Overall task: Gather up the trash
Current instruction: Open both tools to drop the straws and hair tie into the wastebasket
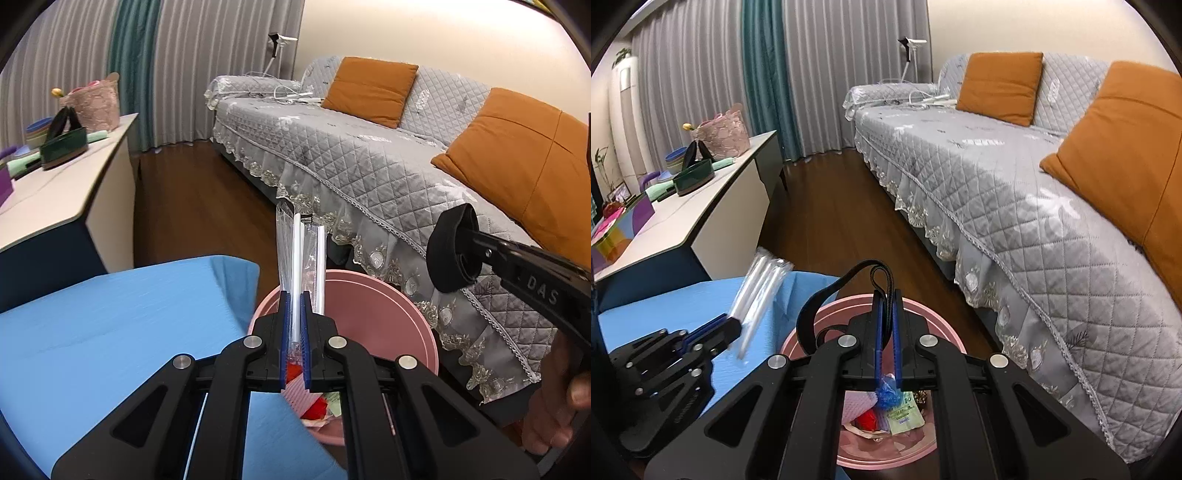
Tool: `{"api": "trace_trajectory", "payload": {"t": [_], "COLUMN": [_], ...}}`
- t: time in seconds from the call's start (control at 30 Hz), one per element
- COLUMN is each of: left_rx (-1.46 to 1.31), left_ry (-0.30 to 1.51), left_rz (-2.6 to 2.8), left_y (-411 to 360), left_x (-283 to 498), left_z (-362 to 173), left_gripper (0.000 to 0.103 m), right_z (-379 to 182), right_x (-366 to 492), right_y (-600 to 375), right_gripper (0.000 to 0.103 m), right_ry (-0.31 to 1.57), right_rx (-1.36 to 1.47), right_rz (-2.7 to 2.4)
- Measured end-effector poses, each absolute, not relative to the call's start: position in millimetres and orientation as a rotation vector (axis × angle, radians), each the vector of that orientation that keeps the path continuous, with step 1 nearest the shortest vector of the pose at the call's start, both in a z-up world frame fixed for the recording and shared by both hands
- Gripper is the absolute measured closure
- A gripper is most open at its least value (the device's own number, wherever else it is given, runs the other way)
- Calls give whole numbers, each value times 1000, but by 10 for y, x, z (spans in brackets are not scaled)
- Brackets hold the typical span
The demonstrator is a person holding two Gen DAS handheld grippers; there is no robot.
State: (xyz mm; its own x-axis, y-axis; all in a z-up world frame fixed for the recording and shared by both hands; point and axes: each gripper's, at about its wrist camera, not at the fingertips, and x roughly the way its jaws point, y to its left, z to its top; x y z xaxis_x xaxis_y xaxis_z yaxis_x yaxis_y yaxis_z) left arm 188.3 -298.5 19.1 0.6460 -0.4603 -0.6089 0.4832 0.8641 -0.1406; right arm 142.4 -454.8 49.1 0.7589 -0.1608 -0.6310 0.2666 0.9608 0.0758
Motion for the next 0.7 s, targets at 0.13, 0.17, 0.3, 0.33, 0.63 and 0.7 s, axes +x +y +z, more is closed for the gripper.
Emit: {"api": "trace_trajectory", "payload": {"t": [0.13,0.17,0.3,0.33,0.63,0.7], "left_rx": [49,49,47,47,58,58], "left_ry": [701,705,733,743,758,748], "left_rz": [-541,-541,-553,-568,-538,-527], "left_y": [-3071,-3078,-3106,-3112,-2993,-2909], "left_x": [1976,1991,2055,2066,1997,1948], "left_z": [109,90,-3,-26,-60,-29], "left_gripper": [97,97,97,97,43,42], "right_z": [444,429,382,364,409,419], "right_x": [1447,1452,1467,1477,1421,1413], "right_y": [-4587,-4599,-4653,-4668,-4779,-4803], "right_gripper": [97,95,92,88,21,18], "right_ry": [682,686,695,705,669,665], "right_rx": [169,170,186,193,269,294], "right_rz": [-241,-244,-252,-256,-296,-292]}}
